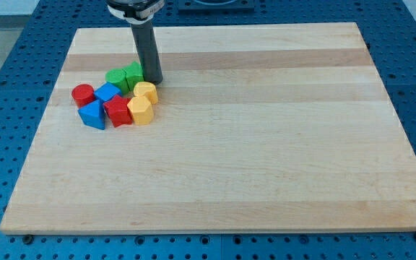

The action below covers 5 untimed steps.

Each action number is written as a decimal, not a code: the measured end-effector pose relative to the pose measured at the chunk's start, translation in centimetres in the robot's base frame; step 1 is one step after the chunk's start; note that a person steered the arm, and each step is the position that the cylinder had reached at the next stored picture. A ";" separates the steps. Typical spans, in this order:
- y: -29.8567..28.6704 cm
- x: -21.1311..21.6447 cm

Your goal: Point your arm at red circle

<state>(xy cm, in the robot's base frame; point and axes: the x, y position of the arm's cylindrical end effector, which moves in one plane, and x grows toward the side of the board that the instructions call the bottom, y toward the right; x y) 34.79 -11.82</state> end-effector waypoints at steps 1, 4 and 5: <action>0.0 0.0; 5.0 -3.1; 4.5 -6.4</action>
<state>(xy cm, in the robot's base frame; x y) 28.40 -7.31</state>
